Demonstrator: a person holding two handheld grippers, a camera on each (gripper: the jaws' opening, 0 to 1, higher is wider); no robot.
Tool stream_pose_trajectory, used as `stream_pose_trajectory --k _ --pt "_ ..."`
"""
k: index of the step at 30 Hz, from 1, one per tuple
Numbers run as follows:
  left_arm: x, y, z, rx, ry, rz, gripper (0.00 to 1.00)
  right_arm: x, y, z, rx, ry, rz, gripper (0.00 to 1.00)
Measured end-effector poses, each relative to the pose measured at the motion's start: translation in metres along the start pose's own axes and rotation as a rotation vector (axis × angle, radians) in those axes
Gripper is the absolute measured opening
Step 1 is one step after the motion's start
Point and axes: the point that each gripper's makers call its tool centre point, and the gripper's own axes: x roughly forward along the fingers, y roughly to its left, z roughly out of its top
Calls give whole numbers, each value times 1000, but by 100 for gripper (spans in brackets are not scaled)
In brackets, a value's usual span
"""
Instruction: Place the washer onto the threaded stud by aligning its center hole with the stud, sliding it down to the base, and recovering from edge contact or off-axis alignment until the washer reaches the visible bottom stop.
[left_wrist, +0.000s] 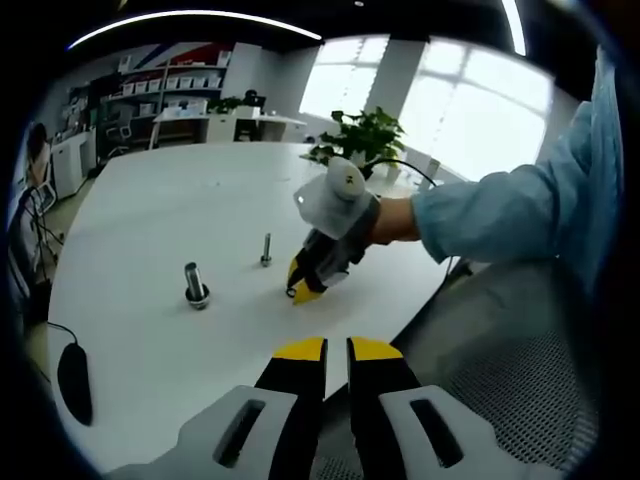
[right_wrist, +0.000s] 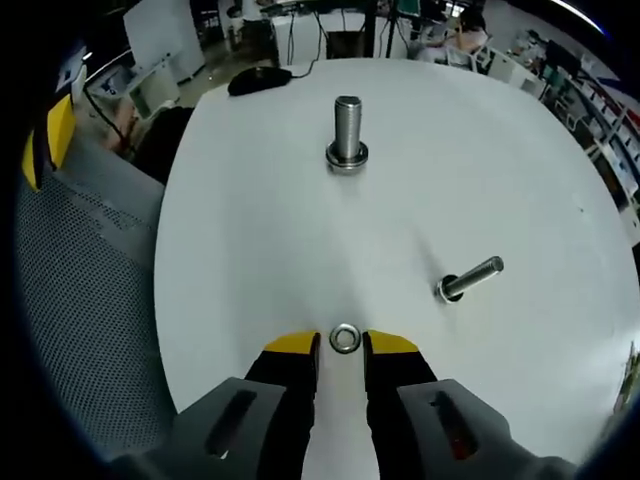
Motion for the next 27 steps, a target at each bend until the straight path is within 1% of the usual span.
stream_pose_trajectory --k 3,4,6,9,10,11,13,15,17,19,23,24,27 --pt "0 0 0 0 0 -1 5 0 0 0 2 -5 -1 19" --pt "0 0 0 0 1 -1 5 0 0 0 6 -7 -7 18" --pt "0 0 0 1 1 -2 5 0 -1 0 -20 -2 -17 14" --pt "0 0 0 2 2 -3 5 -1 -1 1 -20 2 -19 12" --pt "0 0 0 4 2 -3 5 0 -2 0 -20 7 -22 3" --pt "0 0 0 4 2 -3 5 -1 -6 -2 -41 15 -44 2" --pt "0 0 0 3 2 -3 5 1 -4 -5 -19 17 -35 3" --pt "0 0 0 3 2 -2 5 1 -5 -4 -19 13 -31 3" --pt "0 -1 0 3 2 -3 5 0 -7 -5 -18 20 -41 3" --pt "0 -1 0 5 3 -4 5 -3 -10 -5 -12 7 -52 3" --pt "0 -1 0 6 2 -5 5 -14 -22 -10 17 -5 -76 4" --pt "0 -1 0 6 2 -5 5 -20 -26 -13 38 -9 -80 4" --pt "1 -1 0 7 2 -7 5 -31 -36 -23 63 -10 -96 5"
